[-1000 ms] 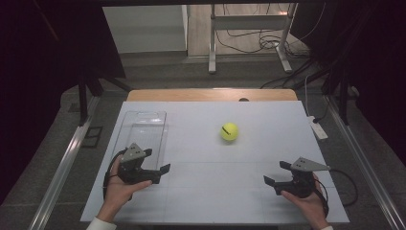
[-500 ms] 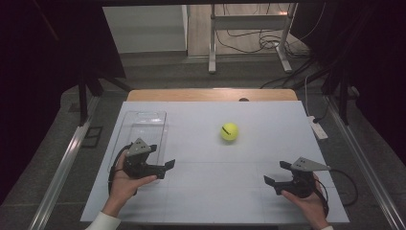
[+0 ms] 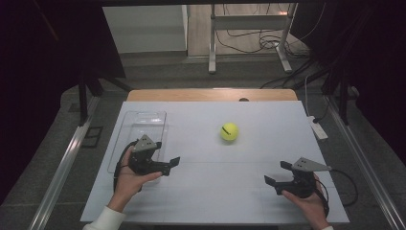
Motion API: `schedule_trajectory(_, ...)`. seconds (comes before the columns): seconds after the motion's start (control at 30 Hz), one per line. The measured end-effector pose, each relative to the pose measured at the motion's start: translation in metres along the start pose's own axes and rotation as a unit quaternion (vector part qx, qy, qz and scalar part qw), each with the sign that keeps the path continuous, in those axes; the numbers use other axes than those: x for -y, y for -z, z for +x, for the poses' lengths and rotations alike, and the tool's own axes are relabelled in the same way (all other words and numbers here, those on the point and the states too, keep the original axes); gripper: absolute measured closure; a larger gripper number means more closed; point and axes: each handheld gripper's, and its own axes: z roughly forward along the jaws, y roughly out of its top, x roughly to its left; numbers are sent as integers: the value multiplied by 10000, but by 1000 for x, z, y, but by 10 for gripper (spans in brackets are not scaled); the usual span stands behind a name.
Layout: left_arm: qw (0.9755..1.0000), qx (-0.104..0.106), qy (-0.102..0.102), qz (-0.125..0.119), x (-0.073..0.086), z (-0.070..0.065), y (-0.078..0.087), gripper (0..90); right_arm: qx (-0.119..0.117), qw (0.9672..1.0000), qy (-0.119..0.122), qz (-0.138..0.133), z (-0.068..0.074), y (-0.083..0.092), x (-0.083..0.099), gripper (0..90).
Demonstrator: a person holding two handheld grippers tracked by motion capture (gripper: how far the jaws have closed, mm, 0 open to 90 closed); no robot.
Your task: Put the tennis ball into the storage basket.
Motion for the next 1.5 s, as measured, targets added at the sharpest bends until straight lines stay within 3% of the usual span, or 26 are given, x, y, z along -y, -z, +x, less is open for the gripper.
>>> schedule_trajectory(1.5,9995,193,-75,242,-38,-5,-37,87,-5,10000,22,71,0,-2,2,99)
